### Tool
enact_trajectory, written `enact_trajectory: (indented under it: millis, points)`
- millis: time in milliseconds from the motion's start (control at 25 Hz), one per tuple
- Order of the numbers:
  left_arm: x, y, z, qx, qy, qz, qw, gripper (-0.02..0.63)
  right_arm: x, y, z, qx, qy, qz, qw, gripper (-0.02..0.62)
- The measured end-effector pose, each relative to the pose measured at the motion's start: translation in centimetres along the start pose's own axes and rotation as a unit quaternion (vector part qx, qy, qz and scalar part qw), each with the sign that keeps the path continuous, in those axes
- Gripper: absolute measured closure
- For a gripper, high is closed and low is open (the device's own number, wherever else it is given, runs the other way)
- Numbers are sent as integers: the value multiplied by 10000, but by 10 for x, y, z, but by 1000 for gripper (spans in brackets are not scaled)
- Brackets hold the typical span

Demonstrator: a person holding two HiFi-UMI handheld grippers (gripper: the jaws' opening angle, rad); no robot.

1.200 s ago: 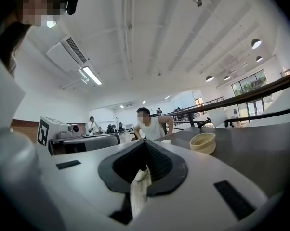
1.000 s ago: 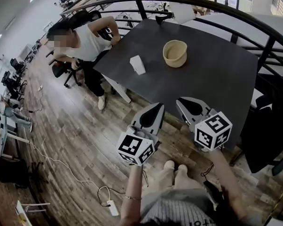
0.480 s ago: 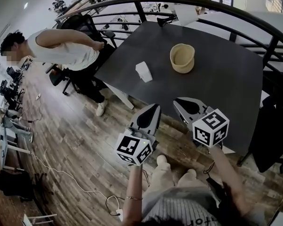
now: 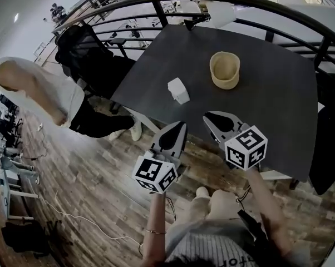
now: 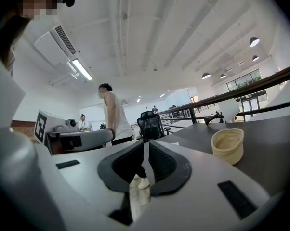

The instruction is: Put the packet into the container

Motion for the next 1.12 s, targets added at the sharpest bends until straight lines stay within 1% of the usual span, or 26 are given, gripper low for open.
enact_trajectory:
  millis: [40,80,120,240,400,560,680,800,960,1120]
  points:
    - [0,7,0,4,-5,23,10000,598,-2,0,-7,-14,33,-21,10000,571]
    - [-1,13,-1,10,-8,52,10000,598,-4,0,-15,-7,87,-53,9999,531]
    - [-2,20,-3,22,-5,88,10000,598,-6,0,-23,12,154,-81,9998,510]
    - [-8,43,-16,111,52,186,9998,598,-12,-11,-49,24,322,-36,9995,490]
    - [-15,73,-31,229,142,277,9993,598,-21,-29,-86,-43,491,-14,9988,434]
    - [-19,98,-38,260,159,325,9990,598,-31,-39,-115,-270,615,121,9977,413]
    - [-31,116,-43,204,227,386,9988,598,-41,-44,-134,-450,701,183,9964,408]
    - [-41,136,-48,12,359,447,9984,598,-50,-53,-154,-760,787,179,9938,405]
    - [-57,160,-49,-354,606,558,9960,598,-64,-64,-175,-1410,858,192,9861,405]
    - [-74,171,-49,-722,803,621,9922,598,-80,-61,-193,-2017,785,162,9762,405]
Point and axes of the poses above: the fingertips, and each gripper's own axes: z backward along the fingers, y to its left, x out of its top, the point moved 2 cm from there along z, backward along the fingers, and after that the axes turned 3 degrees about -x, right-handed, at the moved point
